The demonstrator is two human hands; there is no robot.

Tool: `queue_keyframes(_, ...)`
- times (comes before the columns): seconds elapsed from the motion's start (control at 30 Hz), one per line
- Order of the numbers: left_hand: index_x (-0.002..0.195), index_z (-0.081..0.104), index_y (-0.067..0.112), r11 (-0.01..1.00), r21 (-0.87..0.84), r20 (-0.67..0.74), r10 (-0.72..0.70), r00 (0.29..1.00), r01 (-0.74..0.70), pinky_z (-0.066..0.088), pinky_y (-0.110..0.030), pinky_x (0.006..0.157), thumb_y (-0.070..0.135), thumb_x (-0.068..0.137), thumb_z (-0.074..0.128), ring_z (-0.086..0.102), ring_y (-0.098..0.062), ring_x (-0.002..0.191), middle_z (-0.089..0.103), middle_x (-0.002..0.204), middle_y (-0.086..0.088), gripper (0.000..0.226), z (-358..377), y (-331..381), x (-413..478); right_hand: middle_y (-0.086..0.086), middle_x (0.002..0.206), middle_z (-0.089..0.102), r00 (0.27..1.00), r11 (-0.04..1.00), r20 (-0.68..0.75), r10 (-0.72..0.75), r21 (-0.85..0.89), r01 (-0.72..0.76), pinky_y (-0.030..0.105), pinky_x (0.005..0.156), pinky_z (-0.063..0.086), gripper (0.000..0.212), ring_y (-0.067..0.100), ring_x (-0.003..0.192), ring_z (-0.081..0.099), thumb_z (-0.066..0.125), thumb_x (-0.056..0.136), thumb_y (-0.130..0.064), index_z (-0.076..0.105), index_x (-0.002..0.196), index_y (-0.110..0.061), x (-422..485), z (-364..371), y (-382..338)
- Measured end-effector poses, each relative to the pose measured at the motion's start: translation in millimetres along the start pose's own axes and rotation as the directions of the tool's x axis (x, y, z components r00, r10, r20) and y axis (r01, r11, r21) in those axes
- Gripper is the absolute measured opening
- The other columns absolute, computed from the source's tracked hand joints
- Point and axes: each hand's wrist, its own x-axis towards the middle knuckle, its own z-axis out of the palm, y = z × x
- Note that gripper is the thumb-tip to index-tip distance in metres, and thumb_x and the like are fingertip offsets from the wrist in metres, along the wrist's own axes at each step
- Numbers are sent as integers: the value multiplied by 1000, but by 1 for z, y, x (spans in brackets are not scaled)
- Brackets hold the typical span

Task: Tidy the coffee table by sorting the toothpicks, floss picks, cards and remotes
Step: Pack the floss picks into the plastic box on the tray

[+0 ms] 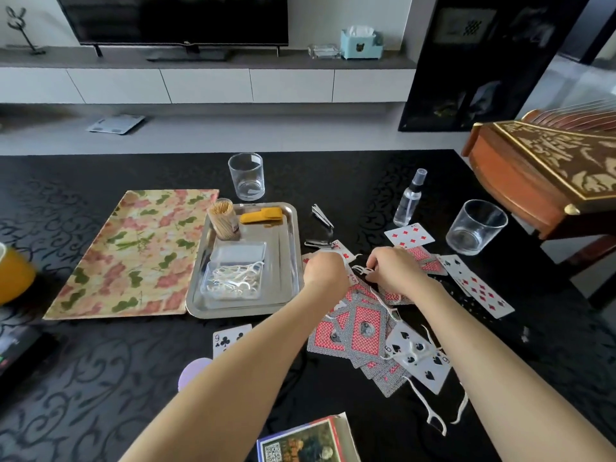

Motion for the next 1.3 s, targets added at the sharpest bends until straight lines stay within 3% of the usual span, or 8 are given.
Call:
queue_keyframes(0.33, 104, 64, 5, 982, 177, 22, 65, 998, -68, 32, -20, 43, 4, 88, 54, 46, -14, 59, 42, 64, -2, 19, 0, 19, -2, 4, 95, 64, 999, 993, -33, 42, 115, -38, 30, 71, 45, 21, 20, 83, 57, 66, 85, -18, 62, 104, -10, -9, -6, -7)
queue_keyframes(0.47, 112, 59, 3, 973, 204, 79, 91, 993, -106, 35, -20, 46, 1, 91, 48, 46, -16, 66, 48, 82, -6, 24, -4, 26, -2, 9, 87, 68, 996, 970, -37, 87, 231, -76, 31, 68, 49, 21, 24, 80, 62, 68, 81, -14, 69, 100, -5, -14, -7, -7)
queue_keyframes(0.57, 111, 60, 3, 967, 222, 70, 111, 991, -124, 37, -21, 49, 1, 91, 48, 47, -17, 75, 45, 75, -4, 24, -6, 31, -3, 15, 81, 69, 991, 943, -54, 126, 318, -103, 34, 67, 52, 20, 25, 69, 62, 71, 79, -13, 70, 94, 0, -17, -6, -1)
queue_keyframes(0.73, 111, 61, 3, 948, 276, 34, 154, 987, -157, 51, -27, 73, -2, 90, 48, 61, -23, 95, 61, 106, -9, 26, 0, 38, -8, 11, 99, 72, 974, 813, -97, 203, 571, -113, 39, 81, 53, 18, 29, 90, 67, 75, 78, -12, 72, 93, -3, -25, -7, 9)
queue_keyframes(0.93, 110, 61, 2, 947, 278, 3, 165, 986, -159, 39, -22, 51, -6, 89, 49, 56, -21, 80, 60, 95, -9, 26, -4, 28, -11, 5, 98, 69, 931, 527, -78, 357, 840, -132, 25, 76, 40, 32, 11, 83, 56, 76, 77, -11, 69, 107, -2, -33, -14, 13)
queue_keyframes(1.0, 109, 62, 2, 955, 257, -16, 154, 988, -145, 43, -22, 55, -7, 88, 51, 53, -20, 75, 58, 84, -7, 26, -6, 22, -13, -1, 83, 67, 922, 476, -95, 376, 873, -105, 24, 73, 40, 29, 8, 75, 56, 76, 78, -12, 70, 103, -1, -35, -18, 11)
queue_keyframes(1.1, 109, 61, 1, 987, 111, -59, 119, 991, -112, 48, -25, 70, 0, 92, 49, 63, -23, 89, 65, 100, -11, 20, -22, 8, -15, -4, 74, 65, 921, 434, -130, 367, 900, -46, 19, 63, 41, 26, 5, 65, 55, 76, 77, -15, 71, 100, -4, -34, -27, 0)
queue_keyframes(1.3, 90, 70, 6, 972, -204, -168, 84, 982, -118, 48, -28, 62, 11, 92, 54, 64, -22, 73, 69, 85, -7, 18, -79, -100, -43, -5, 77, 66, 965, 440, -141, 221, 897, 30, 14, 58, 39, 23, 1, 67, 56, 74, 80, -18, 71, 101, -10, -30, -39, -55)
